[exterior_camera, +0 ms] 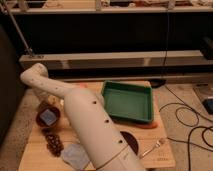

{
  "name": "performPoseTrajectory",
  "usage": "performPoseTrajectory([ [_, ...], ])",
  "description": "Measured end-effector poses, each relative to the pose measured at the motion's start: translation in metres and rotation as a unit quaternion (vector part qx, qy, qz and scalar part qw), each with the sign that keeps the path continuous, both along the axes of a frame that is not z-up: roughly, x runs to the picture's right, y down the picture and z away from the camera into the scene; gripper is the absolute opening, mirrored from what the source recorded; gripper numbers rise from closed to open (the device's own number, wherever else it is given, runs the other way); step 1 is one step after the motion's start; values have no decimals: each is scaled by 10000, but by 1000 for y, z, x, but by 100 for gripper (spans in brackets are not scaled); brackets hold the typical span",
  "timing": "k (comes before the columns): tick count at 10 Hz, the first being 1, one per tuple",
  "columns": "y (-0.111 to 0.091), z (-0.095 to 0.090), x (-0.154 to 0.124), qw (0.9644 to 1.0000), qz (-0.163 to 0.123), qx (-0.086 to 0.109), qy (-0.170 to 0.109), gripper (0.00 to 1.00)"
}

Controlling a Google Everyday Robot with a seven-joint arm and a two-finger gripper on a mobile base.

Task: Place eraser in purple bowl

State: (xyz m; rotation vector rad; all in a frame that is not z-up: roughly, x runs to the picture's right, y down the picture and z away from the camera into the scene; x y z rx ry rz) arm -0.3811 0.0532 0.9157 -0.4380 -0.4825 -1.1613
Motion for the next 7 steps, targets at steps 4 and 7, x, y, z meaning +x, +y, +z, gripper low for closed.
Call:
performPoseTrajectory([
  [4, -60, -67, 1, 9993, 63, 227, -307, 0],
  [7, -97, -131, 24, 9983, -110, 284, -494, 0],
])
